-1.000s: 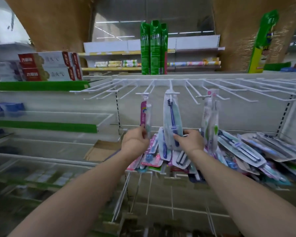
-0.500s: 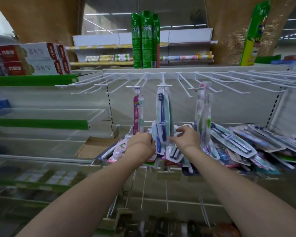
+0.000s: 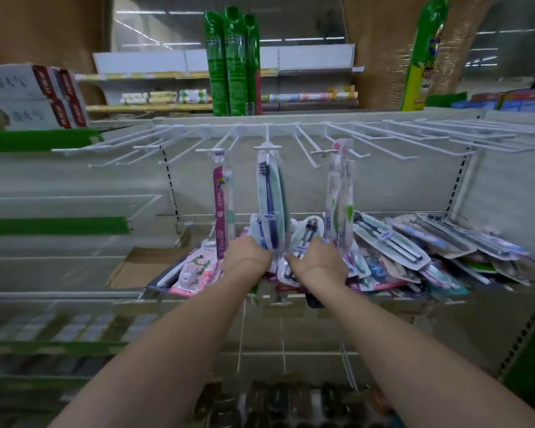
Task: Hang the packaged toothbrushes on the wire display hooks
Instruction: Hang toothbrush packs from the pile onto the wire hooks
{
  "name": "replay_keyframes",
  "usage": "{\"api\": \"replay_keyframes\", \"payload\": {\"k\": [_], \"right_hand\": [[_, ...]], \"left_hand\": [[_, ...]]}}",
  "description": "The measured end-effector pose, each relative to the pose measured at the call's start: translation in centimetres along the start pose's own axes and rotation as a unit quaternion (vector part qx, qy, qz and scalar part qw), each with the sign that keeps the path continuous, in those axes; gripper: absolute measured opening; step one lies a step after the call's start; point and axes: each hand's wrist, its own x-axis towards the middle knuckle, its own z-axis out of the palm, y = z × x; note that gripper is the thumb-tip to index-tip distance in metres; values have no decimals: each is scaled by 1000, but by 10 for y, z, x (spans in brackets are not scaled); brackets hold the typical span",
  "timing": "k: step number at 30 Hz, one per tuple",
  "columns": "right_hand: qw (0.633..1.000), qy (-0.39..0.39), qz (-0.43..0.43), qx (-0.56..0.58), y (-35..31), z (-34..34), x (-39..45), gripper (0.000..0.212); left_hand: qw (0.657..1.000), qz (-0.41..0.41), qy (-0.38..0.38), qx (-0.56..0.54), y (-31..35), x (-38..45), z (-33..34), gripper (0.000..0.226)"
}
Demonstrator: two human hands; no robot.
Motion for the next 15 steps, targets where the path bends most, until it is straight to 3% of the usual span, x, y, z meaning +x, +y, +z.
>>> {"api": "replay_keyframes", "payload": {"k": [5, 9, 15], "right_hand": [[998, 3, 49, 43, -3, 4, 7, 60], [998, 0, 56, 37, -7, 3, 6, 54], [996, -7, 67, 59, -11, 2, 10, 61]], "left_hand": [[998, -23, 10, -58, 1, 3, -2, 23], [997, -35, 1, -74, 1, 2, -4, 23], [989, -72, -34, -127, 0, -4, -11, 23]]}}
